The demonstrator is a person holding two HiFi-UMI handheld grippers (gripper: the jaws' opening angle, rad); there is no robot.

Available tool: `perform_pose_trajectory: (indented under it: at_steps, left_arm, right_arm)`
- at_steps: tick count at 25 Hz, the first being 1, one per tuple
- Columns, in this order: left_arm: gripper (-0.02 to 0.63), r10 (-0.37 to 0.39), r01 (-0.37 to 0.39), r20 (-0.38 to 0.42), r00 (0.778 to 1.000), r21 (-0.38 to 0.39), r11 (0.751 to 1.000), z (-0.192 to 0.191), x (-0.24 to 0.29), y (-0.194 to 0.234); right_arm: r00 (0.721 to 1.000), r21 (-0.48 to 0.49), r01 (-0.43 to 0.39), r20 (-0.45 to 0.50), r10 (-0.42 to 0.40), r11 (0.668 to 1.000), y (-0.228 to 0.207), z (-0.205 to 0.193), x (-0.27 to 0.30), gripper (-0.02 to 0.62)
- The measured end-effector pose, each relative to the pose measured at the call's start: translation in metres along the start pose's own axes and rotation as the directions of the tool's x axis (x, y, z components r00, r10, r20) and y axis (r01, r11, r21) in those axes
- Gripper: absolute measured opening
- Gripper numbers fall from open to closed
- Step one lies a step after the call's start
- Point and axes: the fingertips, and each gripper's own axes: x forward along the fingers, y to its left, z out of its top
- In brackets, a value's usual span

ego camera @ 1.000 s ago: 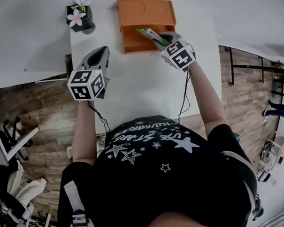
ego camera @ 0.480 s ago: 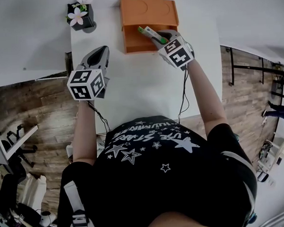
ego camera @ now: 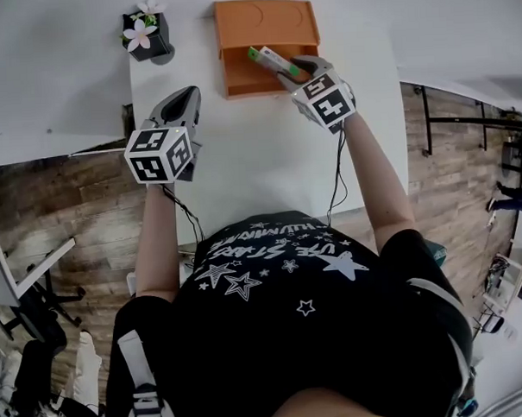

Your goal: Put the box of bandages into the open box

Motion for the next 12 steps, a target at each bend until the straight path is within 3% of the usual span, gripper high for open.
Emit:
perform_pose_trajectory:
  at_steps: [12]
  left_arm:
    - [0.020,-0.012,0.010,0.037,0.999,0.057,0.998,0.009,-0.036,-0.052]
  right_arm:
    - [0.984,0.047,0.120,0.126,-0.125,0.992,0.010,-0.004,-0.080,0.152]
